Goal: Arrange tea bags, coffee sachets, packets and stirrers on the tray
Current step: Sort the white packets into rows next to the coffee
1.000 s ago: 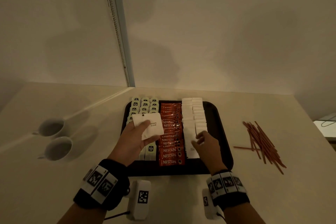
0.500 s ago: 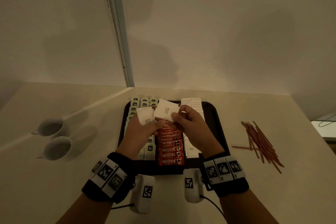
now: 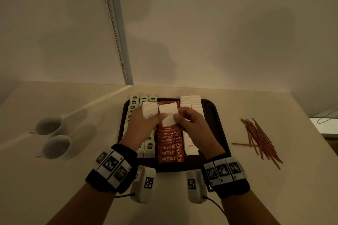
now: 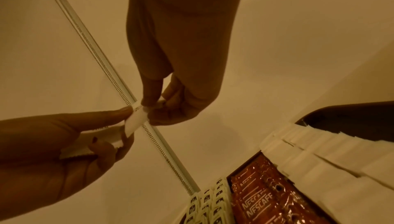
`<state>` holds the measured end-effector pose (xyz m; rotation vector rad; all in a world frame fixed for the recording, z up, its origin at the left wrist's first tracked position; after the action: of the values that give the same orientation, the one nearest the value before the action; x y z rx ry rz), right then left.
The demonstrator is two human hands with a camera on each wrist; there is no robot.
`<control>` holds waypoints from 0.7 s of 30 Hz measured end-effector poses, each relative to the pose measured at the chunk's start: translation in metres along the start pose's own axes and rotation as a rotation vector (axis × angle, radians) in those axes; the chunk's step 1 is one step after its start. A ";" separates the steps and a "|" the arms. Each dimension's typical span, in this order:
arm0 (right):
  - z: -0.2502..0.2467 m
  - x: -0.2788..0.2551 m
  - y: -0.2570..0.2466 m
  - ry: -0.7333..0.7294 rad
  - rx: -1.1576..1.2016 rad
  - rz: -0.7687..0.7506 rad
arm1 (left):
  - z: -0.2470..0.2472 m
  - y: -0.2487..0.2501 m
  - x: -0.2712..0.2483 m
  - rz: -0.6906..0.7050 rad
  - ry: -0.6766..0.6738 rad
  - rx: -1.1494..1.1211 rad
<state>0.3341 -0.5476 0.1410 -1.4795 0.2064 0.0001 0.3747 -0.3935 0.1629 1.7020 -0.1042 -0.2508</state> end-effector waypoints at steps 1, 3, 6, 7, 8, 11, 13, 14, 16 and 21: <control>-0.007 0.000 0.000 0.014 -0.002 -0.005 | 0.002 -0.002 0.001 -0.023 -0.021 -0.026; -0.029 -0.001 0.005 0.078 -0.020 0.002 | 0.004 -0.009 0.001 -0.109 -0.034 -0.124; -0.076 -0.004 0.029 0.215 -0.173 0.073 | 0.003 -0.017 -0.001 -0.238 -0.031 -0.336; -0.091 -0.006 0.042 0.248 -0.245 0.121 | 0.002 -0.019 -0.001 -0.264 -0.034 -0.388; -0.105 -0.008 0.056 0.274 -0.315 0.175 | 0.002 -0.020 -0.001 -0.279 -0.040 -0.427; -0.138 -0.018 0.096 0.324 -0.494 0.305 | 0.000 -0.020 -0.001 -0.261 -0.049 -0.459; -0.151 -0.024 0.116 0.356 -0.534 0.356 | -0.001 -0.019 -0.002 -0.245 -0.054 -0.455; -0.157 -0.025 0.124 0.370 -0.558 0.373 | 0.000 -0.020 -0.002 -0.248 -0.055 -0.459; -0.163 -0.027 0.136 0.385 -0.599 0.407 | 0.000 -0.022 -0.003 -0.259 -0.052 -0.459; -0.165 -0.024 0.148 0.405 -0.693 0.430 | 0.002 -0.031 -0.003 -0.294 -0.049 -0.466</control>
<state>0.2685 -0.6937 -0.0145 -2.0852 0.9229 0.1316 0.3688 -0.3897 0.1328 1.2425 0.1600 -0.4954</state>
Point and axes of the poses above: each hand's wrist, its own x-axis towards the middle knuckle, its own z-axis out of the palm, y = z × x, the point moved 8 cm from there along x, towards the middle knuckle, and after that the axes turned 5 degrees about x, right-handed, at the moved point
